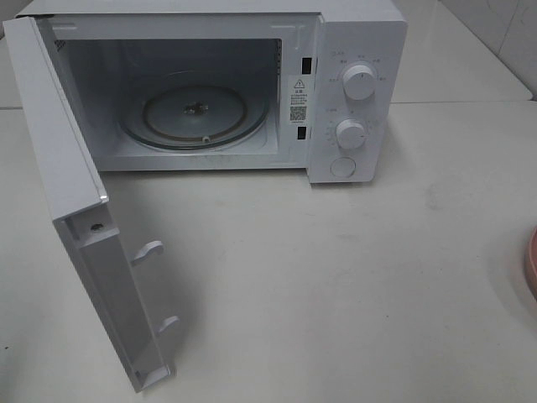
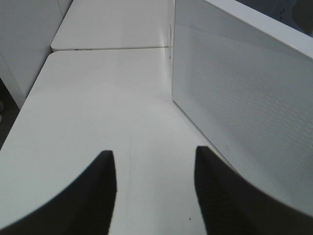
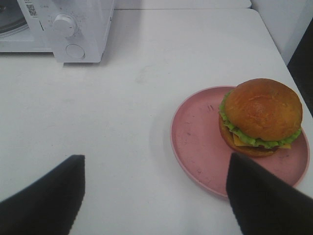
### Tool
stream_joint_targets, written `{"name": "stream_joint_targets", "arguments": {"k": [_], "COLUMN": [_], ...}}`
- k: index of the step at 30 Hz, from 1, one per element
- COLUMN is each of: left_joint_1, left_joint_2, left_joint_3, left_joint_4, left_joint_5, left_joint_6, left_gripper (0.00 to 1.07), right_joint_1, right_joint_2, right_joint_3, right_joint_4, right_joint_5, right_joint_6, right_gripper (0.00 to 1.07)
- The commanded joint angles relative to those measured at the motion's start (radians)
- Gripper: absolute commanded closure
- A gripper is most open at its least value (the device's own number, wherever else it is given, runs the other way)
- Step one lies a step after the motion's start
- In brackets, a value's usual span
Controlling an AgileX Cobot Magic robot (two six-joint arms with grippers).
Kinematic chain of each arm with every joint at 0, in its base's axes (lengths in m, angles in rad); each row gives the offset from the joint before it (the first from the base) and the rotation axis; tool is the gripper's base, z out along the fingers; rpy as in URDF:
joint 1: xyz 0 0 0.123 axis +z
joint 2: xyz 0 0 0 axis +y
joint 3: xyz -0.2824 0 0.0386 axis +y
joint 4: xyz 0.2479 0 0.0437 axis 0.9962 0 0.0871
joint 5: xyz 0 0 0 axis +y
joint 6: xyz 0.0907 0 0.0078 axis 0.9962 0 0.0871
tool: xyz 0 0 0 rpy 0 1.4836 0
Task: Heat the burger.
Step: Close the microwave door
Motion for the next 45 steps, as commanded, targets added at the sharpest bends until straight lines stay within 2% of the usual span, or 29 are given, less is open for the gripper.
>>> {"name": "stream_joint_targets", "arguments": {"k": [1,2,3,4,5,6,12,14,15,16,18,19,21,22,29,31,35,37,38,39,42,45], "left_joint_1": [-0.001,-0.001,-0.001,-0.001,-0.001,-0.001,-0.001,-0.001,-0.001,-0.001,-0.001,-0.001,-0.001,-0.001,-0.001,-0.003,-0.007,-0.03,-0.03,-0.052,-0.091,-0.105], "left_joint_2": [0.047,0.047,0.075,0.075,0.103,0.118,0.18,0.21,0.21,0.228,0.236,0.254,0.261,0.28,0.396,0.513,0.611,0.7,0.7,0.756,0.846,0.873], "left_joint_3": [0.036,0.036,0.061,0.061,0.088,0.104,0.18,0.234,0.234,0.268,0.281,0.313,0.329,0.35,0.357,0.356,0.356,0.356,0.356,0.356,0.356,0.353], "left_joint_4": [-0.01,-0.01,-0.01,-0.01,-0.01,-0.01,-0.01,-0.01,-0.01,-0.01,-0.01,-0.01,-0.01,-0.01,-0.01,0.012,0.052,0.111,0.111,0.137,0.15,0.154], "left_joint_5": [-0.11,-0.11,-0.163,-0.163,-0.217,-0.249,-0.438,-0.572,-0.572,-0.669,-0.705,-0.796,-0.834,-0.917,-1.036,-1.127,-1.187,-1.255,-1.255,-1.3,-1.359,-1.374], "left_joint_6": [-0.001,-0.001,-0.001,-0.001,-0.001,-0.001,0.011,0.012,0.012,0.011,0.011,0.011,0.011,0.01,0.007,0.007,-0.001,-0.006,-0.006,-0.025,-0.056,-0.057], "left_gripper": [0.8,0.8,0.92,0.92,1.03,1.07,1.07,1.07,1.07,1.07,1.07,1.07,1.07,1.07,1.07,1.07,1.07,1.07,1.07,1.07,1.07,1.07], "right_joint_1": [-0.008,-0.008,-0.008,-0.008,-0.008,-0.008,-0.008,-0.008,-0.008,-0.008,-0.008,-0.008,-0.008,-0.008,-0.008,-0.008,-0.008,-0.008,-0.008,-0.008,-0.008,-0.008], "right_joint_2": [-0.025,-0.025,-0.025,-0.025,-0.025,-0.025,-0.025,-0.025,-0.025,-0.025,-0.025,-0.025,-0.025,-0.025,-0.025,-0.025,-0.025,-0.025,-0.025,-0.025,-0.025,-0.025], "right_joint_3": [0.004,0.004,0.004,0.004,0.004,0.004,0.004,0.004,0.004,0.004,0.004,0.004,0.004,0.004,0.004,0.004,0.004,0.004,0.004,0.004,0.004,0.004], "right_joint_4": [0.003,0.003,0.003,0.003,0.003,0.003,0.003,0.003,0.003,0.003,0.003,0.003,0.003,0.003,0.003,0.003,0.003,0.003,0.003,0.003,0.003,0.003], "right_joint_5": [-0.004,-0.004,-0.004,-0.004,-0.004,-0.004,-0.004,-0.004,-0.004,-0.004,-0.004,-0.004,-0.004,-0.004,-0.004,-0.004,-0.004,-0.004,-0.004,-0.004,-0.004,-0.004], "right_joint_6": [-0.008,-0.008,-0.008,-0.008,-0.008,-0.008,-0.008,-0.008,-0.008,-0.008,-0.008,-0.008,-0.008,-0.008,-0.008,-0.008,-0.008,-0.008,-0.008,-0.008,-0.008,-0.008], "right_gripper": [0.31,0.31,0.31,0.31,0.31,0.31,0.31,0.31,0.31,0.31,0.31,0.31,0.31,0.31,0.31,0.31,0.31,0.31,0.31,0.31,0.31,0.31]}}
